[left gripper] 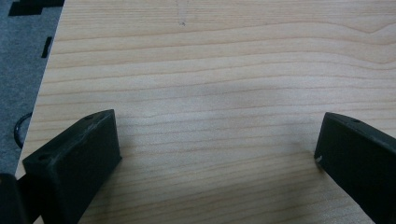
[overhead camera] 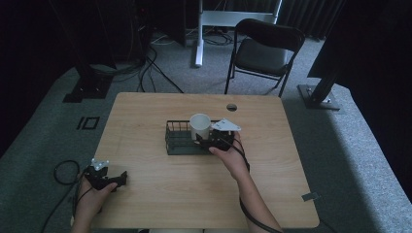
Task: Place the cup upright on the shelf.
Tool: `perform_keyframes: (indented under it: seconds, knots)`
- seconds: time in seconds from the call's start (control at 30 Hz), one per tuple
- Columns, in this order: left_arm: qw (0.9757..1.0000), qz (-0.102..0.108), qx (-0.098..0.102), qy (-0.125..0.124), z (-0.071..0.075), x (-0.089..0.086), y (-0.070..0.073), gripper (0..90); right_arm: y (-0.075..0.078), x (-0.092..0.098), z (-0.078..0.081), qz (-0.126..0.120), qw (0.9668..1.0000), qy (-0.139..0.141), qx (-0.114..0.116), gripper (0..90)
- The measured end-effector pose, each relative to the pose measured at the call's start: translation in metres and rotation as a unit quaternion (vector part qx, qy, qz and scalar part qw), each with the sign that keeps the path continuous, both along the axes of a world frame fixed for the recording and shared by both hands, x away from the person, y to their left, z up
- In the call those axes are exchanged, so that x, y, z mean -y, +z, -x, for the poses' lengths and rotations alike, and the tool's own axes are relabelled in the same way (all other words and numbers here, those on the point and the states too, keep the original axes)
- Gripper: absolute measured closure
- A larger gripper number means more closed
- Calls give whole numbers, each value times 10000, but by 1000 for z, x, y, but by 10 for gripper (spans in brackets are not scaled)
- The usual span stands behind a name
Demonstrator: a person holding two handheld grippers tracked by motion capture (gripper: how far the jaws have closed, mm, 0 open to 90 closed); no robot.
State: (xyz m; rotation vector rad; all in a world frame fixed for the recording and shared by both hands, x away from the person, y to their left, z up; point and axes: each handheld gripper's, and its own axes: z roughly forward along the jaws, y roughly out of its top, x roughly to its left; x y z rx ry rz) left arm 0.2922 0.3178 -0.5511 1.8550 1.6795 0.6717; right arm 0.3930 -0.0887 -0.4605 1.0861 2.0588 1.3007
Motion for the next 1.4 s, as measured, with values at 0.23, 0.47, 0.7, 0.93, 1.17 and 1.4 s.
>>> perform_keyframes:
  seconds: [0.23,0.47,0.7,0.93,1.17,1.4]
  knots:
    - [10000,4,2,3,0,0,0,3,-2,13,7,55,10000,-61,22,127]
    - [10000,5,5,5,0,0,0,4,-3,27,15,66,9999,-99,35,127]
    - [10000,1,2,1,0,0,0,3,-6,44,20,93,9998,-186,49,127]
    - [10000,1,2,1,0,0,0,4,-10,60,25,119,9995,-299,18,127]
    - [10000,0,0,1,0,0,0,3,-16,74,29,179,9990,-420,12,126]
    - [10000,2,3,2,0,0,0,3,-28,93,34,167,9981,-585,-120,126]
